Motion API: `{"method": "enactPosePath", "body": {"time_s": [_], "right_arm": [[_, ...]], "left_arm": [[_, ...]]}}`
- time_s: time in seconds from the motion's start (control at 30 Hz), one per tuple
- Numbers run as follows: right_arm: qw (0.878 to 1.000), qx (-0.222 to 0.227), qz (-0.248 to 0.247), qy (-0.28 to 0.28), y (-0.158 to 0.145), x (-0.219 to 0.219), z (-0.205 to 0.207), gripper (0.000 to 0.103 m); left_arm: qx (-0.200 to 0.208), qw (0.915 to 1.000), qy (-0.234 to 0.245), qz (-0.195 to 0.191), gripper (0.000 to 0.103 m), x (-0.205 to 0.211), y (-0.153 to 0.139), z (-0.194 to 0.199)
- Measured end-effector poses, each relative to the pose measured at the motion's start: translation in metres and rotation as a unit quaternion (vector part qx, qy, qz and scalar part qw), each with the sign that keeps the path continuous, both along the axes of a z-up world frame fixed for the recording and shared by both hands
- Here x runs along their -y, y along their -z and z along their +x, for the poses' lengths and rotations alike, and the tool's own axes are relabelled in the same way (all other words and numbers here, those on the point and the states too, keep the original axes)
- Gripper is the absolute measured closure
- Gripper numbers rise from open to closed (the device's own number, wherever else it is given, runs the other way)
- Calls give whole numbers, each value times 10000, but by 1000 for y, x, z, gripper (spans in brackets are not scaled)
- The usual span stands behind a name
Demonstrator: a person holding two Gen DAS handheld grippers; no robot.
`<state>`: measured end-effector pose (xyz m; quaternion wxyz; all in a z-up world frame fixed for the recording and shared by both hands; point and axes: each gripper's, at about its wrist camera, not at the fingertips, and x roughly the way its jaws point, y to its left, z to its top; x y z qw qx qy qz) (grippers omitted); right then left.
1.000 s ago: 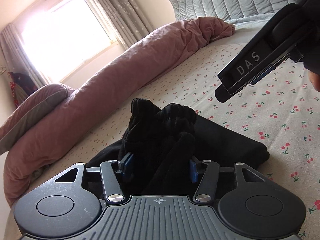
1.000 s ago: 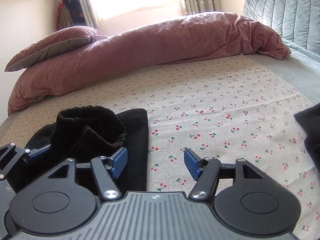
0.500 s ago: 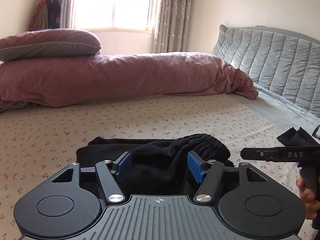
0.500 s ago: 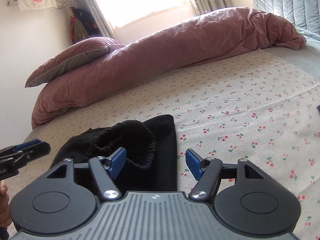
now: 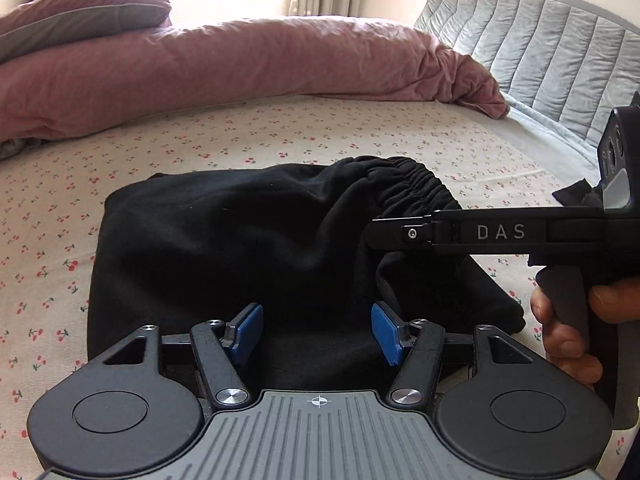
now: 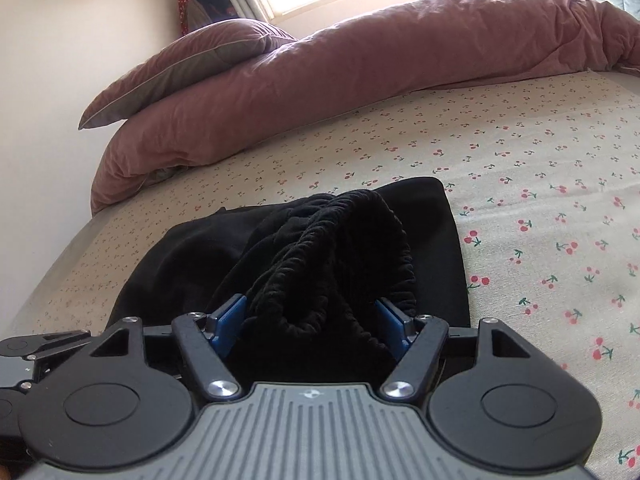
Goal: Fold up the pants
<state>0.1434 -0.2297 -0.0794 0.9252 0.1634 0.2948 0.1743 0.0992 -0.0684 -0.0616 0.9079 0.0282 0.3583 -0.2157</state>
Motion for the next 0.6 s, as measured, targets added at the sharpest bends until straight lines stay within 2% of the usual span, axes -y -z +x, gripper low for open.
{"method": "enactPosePath", "body": {"time_s": [0.03, 0.1, 0.13, 0.3, 0.4, 0.5, 0.6], "right_arm": [[10000, 17, 37, -45, 0, 1, 0, 50], [9998, 30, -6, -171, -4, 1, -2, 77], [9999, -2, 16, -150, -6, 1, -3, 81], [9996, -74, -259, -19, -21, 6, -19, 86], [9976, 158, -673, 86, -31, 11, -35, 86], [9978, -90, -653, 85, -17, 17, -31, 85], [9983, -349, -436, 140, 8, 20, -18, 76]], "left_arm": [[-9, 10000, -11, -20, 45, 0, 0, 0], [-89, 9998, -41, -169, 45, -2, 1, 2], [-139, 9996, -71, -255, 45, -3, 0, 4], [-455, 9962, -106, -730, 43, -16, -9, 11], [-730, 9938, -217, -808, 42, -25, -10, 21], [-1010, 9903, -219, -933, 40, -36, -5, 31], [-1180, 9877, -293, -981, 40, -47, -5, 37]]}}
